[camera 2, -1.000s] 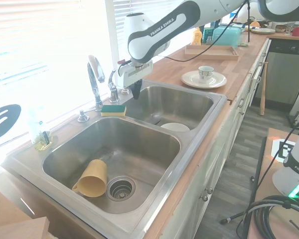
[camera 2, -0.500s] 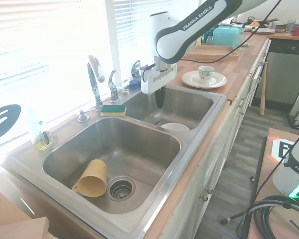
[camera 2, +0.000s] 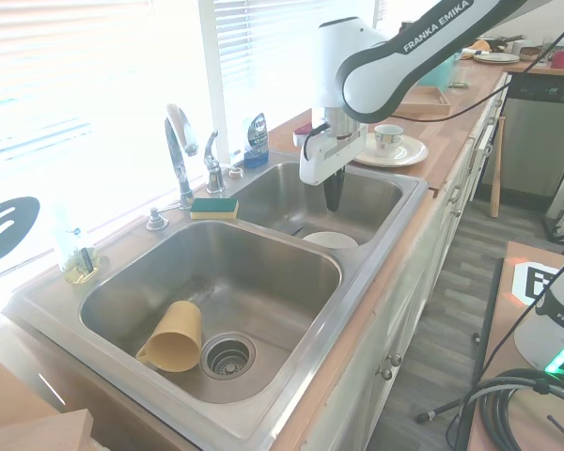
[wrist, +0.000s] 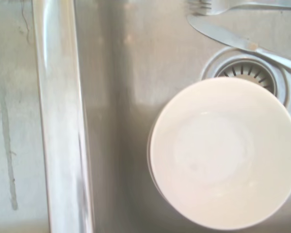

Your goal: Turn on the faucet

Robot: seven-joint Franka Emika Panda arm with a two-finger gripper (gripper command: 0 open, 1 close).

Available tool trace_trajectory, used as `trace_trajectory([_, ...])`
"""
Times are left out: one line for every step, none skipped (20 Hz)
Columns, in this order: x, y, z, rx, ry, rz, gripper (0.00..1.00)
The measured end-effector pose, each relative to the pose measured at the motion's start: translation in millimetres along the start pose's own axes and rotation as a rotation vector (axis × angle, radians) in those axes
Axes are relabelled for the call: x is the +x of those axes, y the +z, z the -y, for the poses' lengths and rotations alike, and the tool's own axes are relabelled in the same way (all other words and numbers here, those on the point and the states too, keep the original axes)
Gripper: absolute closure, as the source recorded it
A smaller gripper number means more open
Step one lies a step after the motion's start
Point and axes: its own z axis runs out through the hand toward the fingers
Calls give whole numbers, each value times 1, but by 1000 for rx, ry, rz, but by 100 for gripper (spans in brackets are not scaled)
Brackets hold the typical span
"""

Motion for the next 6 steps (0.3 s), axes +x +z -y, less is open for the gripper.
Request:
trace_trajectory([-1,0,-1,0,0,0,0])
trace_trajectory([-2,-1,-2,1,0,-1,0])
trace_trajectory([-2,-1,-3,2,1,-1,0])
trace_trajectory([-2,-1,-3,2,2,-1,0])
trace_trajectory([-2,-1,-4,2,3,-1,0])
trace_trajectory([-1,-1,-4,2,3,-1,0])
